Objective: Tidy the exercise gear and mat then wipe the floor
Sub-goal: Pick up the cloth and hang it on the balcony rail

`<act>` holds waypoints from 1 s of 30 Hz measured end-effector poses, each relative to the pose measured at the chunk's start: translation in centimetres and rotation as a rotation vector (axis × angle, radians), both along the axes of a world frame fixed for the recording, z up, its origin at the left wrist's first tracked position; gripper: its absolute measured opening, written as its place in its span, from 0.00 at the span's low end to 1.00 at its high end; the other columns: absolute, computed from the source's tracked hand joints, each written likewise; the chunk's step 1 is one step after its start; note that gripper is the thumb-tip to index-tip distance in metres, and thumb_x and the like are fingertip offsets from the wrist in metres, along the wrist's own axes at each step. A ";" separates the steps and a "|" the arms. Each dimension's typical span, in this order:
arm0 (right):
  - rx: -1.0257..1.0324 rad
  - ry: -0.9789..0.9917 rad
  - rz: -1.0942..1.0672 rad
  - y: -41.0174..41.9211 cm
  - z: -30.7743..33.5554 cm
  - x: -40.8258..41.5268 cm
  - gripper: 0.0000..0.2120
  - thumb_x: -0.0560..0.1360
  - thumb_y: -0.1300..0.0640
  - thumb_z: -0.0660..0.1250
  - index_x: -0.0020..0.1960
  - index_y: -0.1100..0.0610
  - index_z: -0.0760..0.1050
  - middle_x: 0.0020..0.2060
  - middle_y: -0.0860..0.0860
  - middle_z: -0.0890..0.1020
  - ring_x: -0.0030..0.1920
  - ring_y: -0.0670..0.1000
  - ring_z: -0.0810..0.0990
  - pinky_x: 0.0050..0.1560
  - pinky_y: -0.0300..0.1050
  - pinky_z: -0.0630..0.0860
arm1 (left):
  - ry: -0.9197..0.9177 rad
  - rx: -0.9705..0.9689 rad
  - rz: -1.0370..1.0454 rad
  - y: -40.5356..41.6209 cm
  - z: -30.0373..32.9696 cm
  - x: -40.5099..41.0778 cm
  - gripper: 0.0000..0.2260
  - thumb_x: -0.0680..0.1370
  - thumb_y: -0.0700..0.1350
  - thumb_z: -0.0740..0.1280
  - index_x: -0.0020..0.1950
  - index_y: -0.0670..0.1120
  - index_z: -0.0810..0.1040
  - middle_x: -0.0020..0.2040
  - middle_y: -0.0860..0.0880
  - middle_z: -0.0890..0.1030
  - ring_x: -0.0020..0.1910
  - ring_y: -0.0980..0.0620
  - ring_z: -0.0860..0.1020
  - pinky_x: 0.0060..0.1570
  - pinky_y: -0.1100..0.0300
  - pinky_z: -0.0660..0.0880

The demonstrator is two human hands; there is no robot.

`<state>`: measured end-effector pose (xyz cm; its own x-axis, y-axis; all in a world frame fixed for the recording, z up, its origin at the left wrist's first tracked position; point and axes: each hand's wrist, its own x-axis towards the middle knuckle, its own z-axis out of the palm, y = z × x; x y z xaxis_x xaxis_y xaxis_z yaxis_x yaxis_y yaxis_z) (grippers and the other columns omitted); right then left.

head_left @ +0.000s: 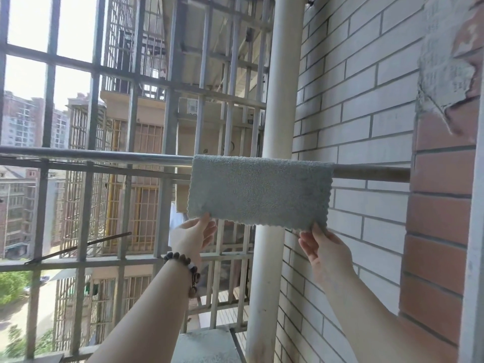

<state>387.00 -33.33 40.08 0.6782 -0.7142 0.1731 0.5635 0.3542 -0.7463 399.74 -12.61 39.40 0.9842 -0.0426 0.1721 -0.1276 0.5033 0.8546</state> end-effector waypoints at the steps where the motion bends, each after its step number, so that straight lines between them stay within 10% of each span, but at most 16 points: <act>1: -0.027 0.020 0.007 0.0 -0.1 -0.1 0.05 0.77 0.62 0.67 0.48 0.64 0.73 0.37 0.56 0.79 0.37 0.51 0.78 0.50 0.46 0.78 | -0.028 0.065 0.032 -0.1 -0.2 -0.3 0.13 0.75 0.45 0.71 0.56 0.39 0.80 0.47 0.43 0.84 0.48 0.48 0.83 0.51 0.55 0.79; 9: -0.718 0.428 -0.225 1.4 -3.9 -2.0 0.14 0.79 0.52 0.61 0.37 0.56 0.73 0.35 0.51 0.76 0.41 0.53 0.74 0.43 0.47 0.73 | -0.428 0.921 0.371 0.1 -4.1 -5.3 0.17 0.82 0.51 0.59 0.64 0.41 0.76 0.55 0.47 0.81 0.52 0.52 0.78 0.50 0.61 0.74; 14: -1.154 0.546 -0.263 2.9 -7.3 -5.4 0.16 0.80 0.55 0.54 0.34 0.57 0.66 0.32 0.49 0.69 0.36 0.51 0.70 0.38 0.45 0.64 | -0.543 1.359 0.453 1.7 -8.5 -10.2 0.20 0.83 0.53 0.50 0.73 0.48 0.67 0.71 0.49 0.71 0.72 0.49 0.65 0.71 0.51 0.61; 20: -1.323 0.713 -0.208 4.4 -13.7 -8.4 0.23 0.80 0.45 0.53 0.68 0.57 0.70 0.66 0.50 0.72 0.68 0.51 0.68 0.68 0.48 0.65 | -0.469 1.604 0.372 3.3 -14.6 -15.5 0.26 0.82 0.59 0.44 0.79 0.53 0.52 0.78 0.51 0.57 0.77 0.51 0.52 0.76 0.48 0.48; 30: -1.512 0.730 -0.137 6.2 -21.3 -14.0 0.27 0.79 0.43 0.51 0.72 0.56 0.65 0.72 0.52 0.66 0.73 0.52 0.58 0.74 0.49 0.55 | -0.448 1.725 0.316 4.9 -20.4 -21.2 0.30 0.80 0.63 0.44 0.79 0.52 0.48 0.79 0.51 0.53 0.78 0.51 0.48 0.76 0.47 0.46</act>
